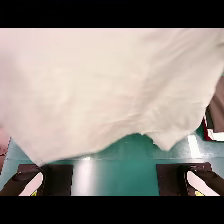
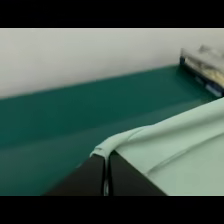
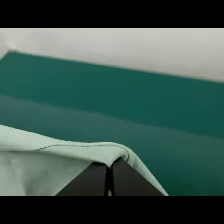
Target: Fold the shirts.
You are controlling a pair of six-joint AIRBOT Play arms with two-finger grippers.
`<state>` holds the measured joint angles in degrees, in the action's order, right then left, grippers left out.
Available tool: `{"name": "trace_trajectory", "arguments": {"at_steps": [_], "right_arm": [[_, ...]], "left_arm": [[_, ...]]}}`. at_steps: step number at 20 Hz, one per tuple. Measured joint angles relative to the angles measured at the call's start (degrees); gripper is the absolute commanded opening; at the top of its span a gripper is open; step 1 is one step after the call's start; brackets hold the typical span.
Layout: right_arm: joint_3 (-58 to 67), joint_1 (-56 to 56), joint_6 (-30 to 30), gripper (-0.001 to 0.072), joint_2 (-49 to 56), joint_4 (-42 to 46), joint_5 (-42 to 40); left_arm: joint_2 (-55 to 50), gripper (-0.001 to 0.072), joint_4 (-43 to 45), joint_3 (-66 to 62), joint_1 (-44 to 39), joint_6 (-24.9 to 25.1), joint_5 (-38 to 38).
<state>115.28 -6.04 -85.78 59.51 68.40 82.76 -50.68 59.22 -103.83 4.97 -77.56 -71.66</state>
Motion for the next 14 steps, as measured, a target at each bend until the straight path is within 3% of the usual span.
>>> {"name": "trace_trajectory", "arguments": {"at_steps": [5,11,12,13,14], "right_arm": [[0.79,3.91,-1.75,0.0018,19.23,0.76,7.78],[0.96,7.02,-3.41,0.0031,37.68,0.70,-1.42],[0.96,7.19,-4.00,0.0203,39.54,0.63,-3.23],[0.96,7.28,-4.70,0.0488,41.16,0.68,-5.07],[0.96,7.23,-5.20,0.0578,42.32,0.66,-6.43]], "left_arm": [[-10.67,0.0024,1.60,17.92,0.00,-0.35,0.07],[-26.34,0.0026,1.42,24.00,0.02,-0.15,10.56],[-27.85,0.0039,1.09,24.33,0.02,-0.15,11.96],[-29.00,0.0318,0.94,24.46,0.02,-0.11,13.51],[-29.79,0.0579,0.87,24.50,0.07,-0.11,15.04]]}}
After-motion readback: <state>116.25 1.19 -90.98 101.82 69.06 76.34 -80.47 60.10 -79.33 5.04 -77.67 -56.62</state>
